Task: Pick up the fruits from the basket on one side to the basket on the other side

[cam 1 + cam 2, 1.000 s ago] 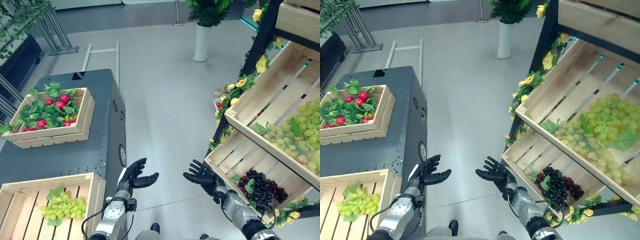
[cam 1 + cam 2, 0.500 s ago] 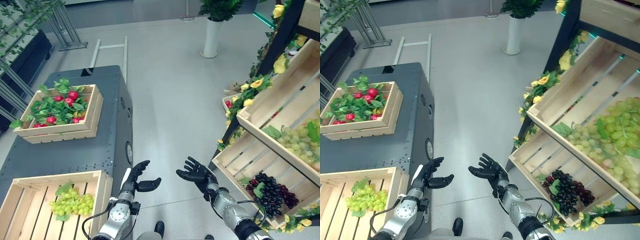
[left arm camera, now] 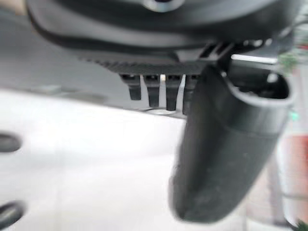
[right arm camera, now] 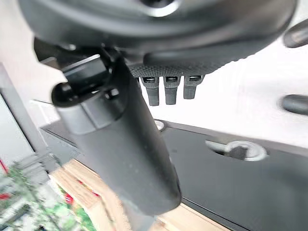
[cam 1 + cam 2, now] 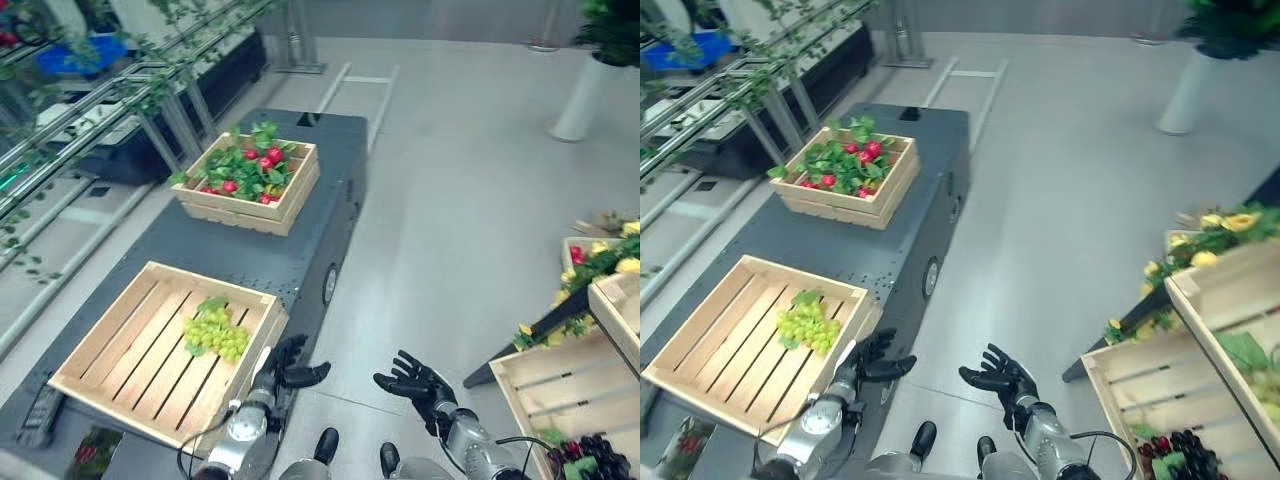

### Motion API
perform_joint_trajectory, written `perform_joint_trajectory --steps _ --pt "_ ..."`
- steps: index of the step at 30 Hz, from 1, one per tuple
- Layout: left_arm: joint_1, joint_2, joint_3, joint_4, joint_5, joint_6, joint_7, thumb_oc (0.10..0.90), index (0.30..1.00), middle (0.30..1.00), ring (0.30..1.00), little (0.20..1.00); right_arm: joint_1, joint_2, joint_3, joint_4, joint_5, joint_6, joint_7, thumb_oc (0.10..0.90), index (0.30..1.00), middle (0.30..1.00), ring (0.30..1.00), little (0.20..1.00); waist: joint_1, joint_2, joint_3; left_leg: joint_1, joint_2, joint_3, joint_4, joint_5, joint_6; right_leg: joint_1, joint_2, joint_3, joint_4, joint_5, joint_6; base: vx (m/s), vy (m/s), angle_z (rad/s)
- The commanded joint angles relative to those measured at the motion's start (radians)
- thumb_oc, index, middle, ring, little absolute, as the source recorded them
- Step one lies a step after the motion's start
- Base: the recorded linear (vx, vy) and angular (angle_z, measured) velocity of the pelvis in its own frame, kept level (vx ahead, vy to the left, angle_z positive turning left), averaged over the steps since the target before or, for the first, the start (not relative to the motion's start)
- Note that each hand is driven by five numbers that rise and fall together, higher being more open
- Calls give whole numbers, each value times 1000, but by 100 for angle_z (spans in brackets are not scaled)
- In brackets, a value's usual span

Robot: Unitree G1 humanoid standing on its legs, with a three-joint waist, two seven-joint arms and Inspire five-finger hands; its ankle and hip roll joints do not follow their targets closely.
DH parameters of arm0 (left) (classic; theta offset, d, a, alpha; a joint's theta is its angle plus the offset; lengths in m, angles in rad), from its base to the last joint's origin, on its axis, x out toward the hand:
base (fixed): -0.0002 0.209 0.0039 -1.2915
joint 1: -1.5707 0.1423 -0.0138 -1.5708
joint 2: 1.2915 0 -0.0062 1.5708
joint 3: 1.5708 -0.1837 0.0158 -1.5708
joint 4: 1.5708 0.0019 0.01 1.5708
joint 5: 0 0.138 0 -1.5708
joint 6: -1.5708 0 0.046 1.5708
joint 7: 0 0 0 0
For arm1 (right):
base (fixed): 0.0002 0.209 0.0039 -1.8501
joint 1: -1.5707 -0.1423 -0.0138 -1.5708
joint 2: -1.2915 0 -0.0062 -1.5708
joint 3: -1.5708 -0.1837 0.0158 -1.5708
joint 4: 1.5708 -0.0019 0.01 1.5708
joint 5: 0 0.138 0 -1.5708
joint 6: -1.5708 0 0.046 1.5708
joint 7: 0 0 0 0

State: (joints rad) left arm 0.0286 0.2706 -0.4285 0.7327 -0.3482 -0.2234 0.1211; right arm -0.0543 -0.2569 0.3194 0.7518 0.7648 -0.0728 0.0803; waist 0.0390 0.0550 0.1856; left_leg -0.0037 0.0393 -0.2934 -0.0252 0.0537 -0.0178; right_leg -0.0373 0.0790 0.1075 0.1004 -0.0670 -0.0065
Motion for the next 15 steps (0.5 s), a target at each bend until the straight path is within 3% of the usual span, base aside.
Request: perform_joint_trajectory --steps 1,6,9,12,13,15 --pt "-116 7 -9 -97 50 -93 -2 800 900 900 900 900 -65 39 -9 -72 39 -80 30 800 900 900 900 900 25 -79 -52 -1 -95 17 16 -3 21 76 -96 -37 -172 157 53 19 -118 23" --pt "-112 30 -12 -135 47 -90 -12 800 900 900 900 900 -60 35 11 -124 33 -79 9 800 900 900 900 900 47 -82 -42 -41 -94 20 89 -17 6 86 -110 -99 -156 132 36 38 -79 20" --pt "-113 36 -17 -149 53 -98 -27 800 900 900 900 900 -52 40 16 -146 32 -84 -22 800 900 900 900 900 47 -83 -35 -49 -82 82 107 -22 -5 95 -124 -146 -159 128 34 21 -20 43" --pt "-132 39 -34 -162 93 -98 -73 800 900 900 900 900 -27 42 3 -158 36 -109 -63 800 900 900 900 900 29 -87 -21 -89 -86 214 182 -28 -19 124 -143 -211 -163 124 35 -3 -2 86" --pt "-150 46 -50 -176 114 -107 -107 800 900 900 900 900 -19 39 -8 -159 45 -138 -88 800 900 900 900 900 4 -95 -8 -108 -77 337 268 -64 -22 128 -165 -262 -150 118 32 -52 23 125" --pt "-167 50 -63 -189 125 -104 -114 800 900 900 900 900 -22 37 -16 -155 55 -151 -106 800 900 900 900 900 -15 -95 -1 -105 -54 412 298 -73 -22 126 -175 -298 -136 113 30 -51 55 146"
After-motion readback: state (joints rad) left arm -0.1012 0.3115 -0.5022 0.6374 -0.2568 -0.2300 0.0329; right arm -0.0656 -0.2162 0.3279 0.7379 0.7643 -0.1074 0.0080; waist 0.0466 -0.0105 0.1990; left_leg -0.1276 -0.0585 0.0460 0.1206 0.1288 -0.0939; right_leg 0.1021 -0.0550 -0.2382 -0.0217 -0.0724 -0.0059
